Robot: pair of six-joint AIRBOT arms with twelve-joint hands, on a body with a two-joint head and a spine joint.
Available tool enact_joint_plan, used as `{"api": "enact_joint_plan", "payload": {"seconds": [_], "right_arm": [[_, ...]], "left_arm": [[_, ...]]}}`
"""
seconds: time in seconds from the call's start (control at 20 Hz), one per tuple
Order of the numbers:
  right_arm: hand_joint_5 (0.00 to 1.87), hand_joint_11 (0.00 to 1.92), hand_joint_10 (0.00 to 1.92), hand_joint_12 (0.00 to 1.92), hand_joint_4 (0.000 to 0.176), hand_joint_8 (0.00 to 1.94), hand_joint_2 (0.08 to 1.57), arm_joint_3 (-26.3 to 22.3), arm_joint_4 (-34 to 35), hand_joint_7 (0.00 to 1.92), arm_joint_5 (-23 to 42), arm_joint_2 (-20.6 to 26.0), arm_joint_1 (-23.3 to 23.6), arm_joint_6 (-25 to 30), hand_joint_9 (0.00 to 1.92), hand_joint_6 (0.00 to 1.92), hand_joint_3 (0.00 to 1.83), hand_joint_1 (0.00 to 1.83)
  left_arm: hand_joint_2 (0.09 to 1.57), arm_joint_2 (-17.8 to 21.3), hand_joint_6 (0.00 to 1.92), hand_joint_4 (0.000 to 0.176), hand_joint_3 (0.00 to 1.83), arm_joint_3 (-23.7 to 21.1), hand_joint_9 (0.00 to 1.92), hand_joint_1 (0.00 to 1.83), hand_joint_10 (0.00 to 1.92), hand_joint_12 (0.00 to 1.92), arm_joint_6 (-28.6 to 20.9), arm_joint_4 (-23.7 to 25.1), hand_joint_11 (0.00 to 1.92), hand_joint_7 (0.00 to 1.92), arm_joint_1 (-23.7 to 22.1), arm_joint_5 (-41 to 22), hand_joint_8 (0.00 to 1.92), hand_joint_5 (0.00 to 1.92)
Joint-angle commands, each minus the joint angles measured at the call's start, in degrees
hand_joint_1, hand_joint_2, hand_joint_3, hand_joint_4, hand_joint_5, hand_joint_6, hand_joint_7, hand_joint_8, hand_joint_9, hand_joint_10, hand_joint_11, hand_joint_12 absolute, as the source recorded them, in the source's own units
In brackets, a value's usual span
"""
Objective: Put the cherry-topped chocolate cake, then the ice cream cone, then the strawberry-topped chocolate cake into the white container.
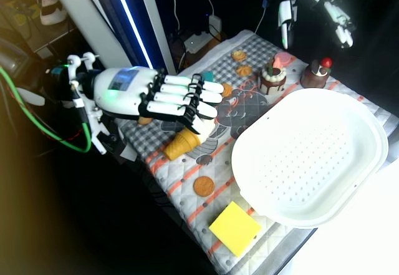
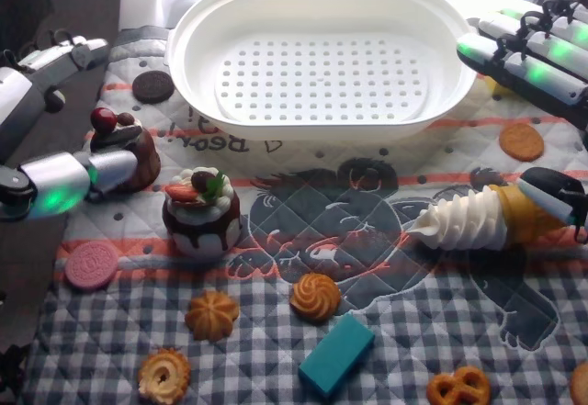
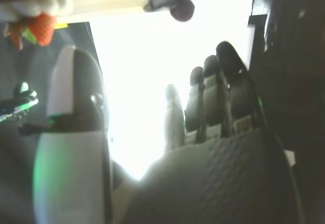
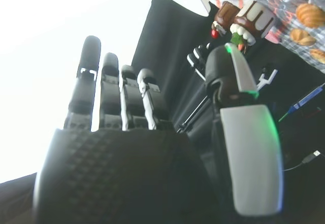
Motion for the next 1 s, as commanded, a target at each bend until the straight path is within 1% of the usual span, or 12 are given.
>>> {"api": "enact_joint_plan", "payload": {"seconds": [0.0,0.05,0.1,0.25,0.3,0.35,0.4,0.5,0.55,0.65,0.75,0.95], "right_arm": [[0.00,0.00,0.00,0.32,0.000,0.00,1.28,0.2,0.1,0.00,7.1,0.1,0.3,-0.2,0.00,0.00,0.01,0.70],[0.00,0.00,0.00,0.06,0.000,0.00,1.28,0.2,0.1,0.00,7.1,0.1,0.2,-0.2,0.00,0.00,0.00,0.70],[0.00,0.00,0.00,0.01,0.000,0.00,1.29,0.2,0.1,0.00,7.1,0.1,0.2,-0.2,0.00,0.00,0.00,0.70],[0.00,0.01,0.00,0.01,0.000,0.00,1.28,0.2,0.2,0.00,7.1,0.0,0.1,-0.2,0.00,0.00,0.00,0.69],[0.00,0.00,0.00,0.40,0.000,0.00,1.27,0.2,0.2,0.00,7.1,0.0,0.1,-0.2,0.00,0.00,0.01,0.71],[0.00,0.00,0.00,0.70,0.000,0.00,1.27,0.2,0.2,0.00,7.1,0.0,0.0,-0.2,0.00,0.00,0.00,0.74],[0.00,0.00,0.00,0.87,0.000,0.00,1.26,0.2,0.3,0.00,7.1,0.0,-0.1,-0.2,0.00,0.00,0.00,0.74],[0.00,0.00,0.00,0.77,0.000,0.00,1.27,0.2,0.3,0.00,7.2,-0.1,-0.2,-0.2,0.00,0.00,0.00,0.74],[0.00,0.00,0.00,0.76,0.000,0.00,1.27,0.2,0.3,0.00,7.2,-0.1,-0.3,-0.2,0.00,0.00,0.00,0.75],[0.00,0.00,0.01,1.08,0.000,0.00,1.27,0.1,0.4,0.00,7.2,-0.1,-0.3,-0.2,0.01,0.00,0.00,0.75],[0.00,0.00,0.01,1.22,0.000,0.00,1.27,0.1,0.4,0.00,7.2,-0.2,-0.5,-0.2,0.00,0.00,0.00,0.76],[0.00,0.00,0.00,1.24,0.000,0.00,1.27,0.1,0.6,0.00,7.2,-0.3,-0.7,-0.2,0.01,0.00,0.00,0.74]], "left_arm": [[1.15,0.0,0.01,0.000,0.00,0.6,0.09,0.95,0.07,1.12,-0.1,1.3,0.00,0.12,-0.7,-5.3,0.00,0.25],[1.14,-0.3,0.00,0.000,0.00,1.0,0.11,0.97,0.06,1.15,0.0,1.0,0.00,0.11,-1.0,-4.6,0.00,0.25],[1.13,-0.5,0.00,0.000,0.00,1.6,0.11,0.97,0.04,1.13,0.0,0.6,0.00,0.11,-1.4,-3.8,0.00,0.25],[1.12,-1.2,0.00,0.002,0.00,3.0,0.17,0.93,0.04,1.37,0.2,-0.2,0.00,0.16,-2.2,-1.7,0.01,0.24],[1.13,-1.5,0.00,0.011,0.00,3.4,0.18,0.92,0.03,1.36,0.5,-0.6,0.00,0.17,-2.5,-1.0,0.01,0.22],[1.13,-2.2,0.00,0.007,0.00,4.3,0.18,1.02,0.03,1.23,1.8,-1.3,0.00,0.17,-3.2,0.9,0.00,0.21],[1.13,-2.9,0.00,0.000,0.00,5.0,0.17,1.05,0.02,1.14,3.4,-2.1,0.00,0.16,-3.9,2.3,0.00,0.21],[1.11,-4.1,0.00,0.000,0.00,6.3,0.19,1.07,0.01,1.05,5.2,-3.3,0.00,0.18,-4.8,4.5,0.00,0.24],[1.11,-4.6,0.00,0.011,0.00,6.9,0.19,1.05,0.01,1.02,5.2,-3.7,0.00,0.19,-5.1,5.4,0.00,0.24],[1.12,-5.6,0.00,0.020,0.00,8.5,0.13,1.08,0.00,1.01,5.2,-4.7,0.00,0.11,-5.6,7.4,0.00,0.22],[1.12,-6.5,0.00,0.001,0.00,9.9,0.18,1.12,0.02,1.16,5.2,-5.4,0.00,0.12,-6.0,9.4,0.01,0.23],[1.10,-8.2,0.02,0.000,0.00,12.5,0.28,1.18,0.05,1.49,5.2,-6.2,0.00,0.20,-7.0,13.2,0.01,0.35]]}}
